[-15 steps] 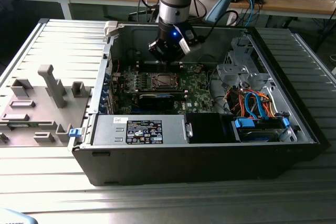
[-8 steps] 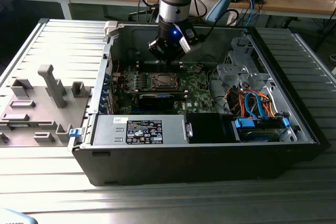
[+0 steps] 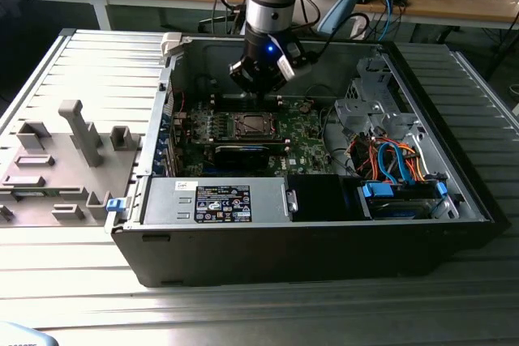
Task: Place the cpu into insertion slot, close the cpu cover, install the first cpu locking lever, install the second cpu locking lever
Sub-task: 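Install the first cpu locking lever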
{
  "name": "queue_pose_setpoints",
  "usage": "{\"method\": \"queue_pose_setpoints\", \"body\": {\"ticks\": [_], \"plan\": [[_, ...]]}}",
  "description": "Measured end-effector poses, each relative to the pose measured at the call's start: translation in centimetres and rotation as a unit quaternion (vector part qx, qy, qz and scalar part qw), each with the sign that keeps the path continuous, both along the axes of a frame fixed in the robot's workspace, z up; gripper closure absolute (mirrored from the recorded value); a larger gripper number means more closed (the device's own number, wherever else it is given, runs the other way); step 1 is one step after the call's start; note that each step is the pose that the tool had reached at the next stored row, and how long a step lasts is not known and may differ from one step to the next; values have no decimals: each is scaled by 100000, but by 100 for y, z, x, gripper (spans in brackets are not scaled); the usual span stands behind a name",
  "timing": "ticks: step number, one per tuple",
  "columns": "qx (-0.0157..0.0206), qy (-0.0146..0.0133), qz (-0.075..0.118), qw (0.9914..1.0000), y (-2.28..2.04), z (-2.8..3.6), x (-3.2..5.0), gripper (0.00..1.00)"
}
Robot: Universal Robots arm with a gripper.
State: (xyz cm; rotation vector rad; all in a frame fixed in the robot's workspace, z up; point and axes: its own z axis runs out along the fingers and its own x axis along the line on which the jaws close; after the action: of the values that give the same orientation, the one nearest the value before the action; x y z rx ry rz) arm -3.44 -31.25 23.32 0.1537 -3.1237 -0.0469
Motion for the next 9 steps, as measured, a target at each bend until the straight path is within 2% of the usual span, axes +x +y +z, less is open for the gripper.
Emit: {"method": "queue_pose_setpoints", "body": {"ticks": [9], "plan": [[-28,-1,1,100000,0,45,0,89]]}}
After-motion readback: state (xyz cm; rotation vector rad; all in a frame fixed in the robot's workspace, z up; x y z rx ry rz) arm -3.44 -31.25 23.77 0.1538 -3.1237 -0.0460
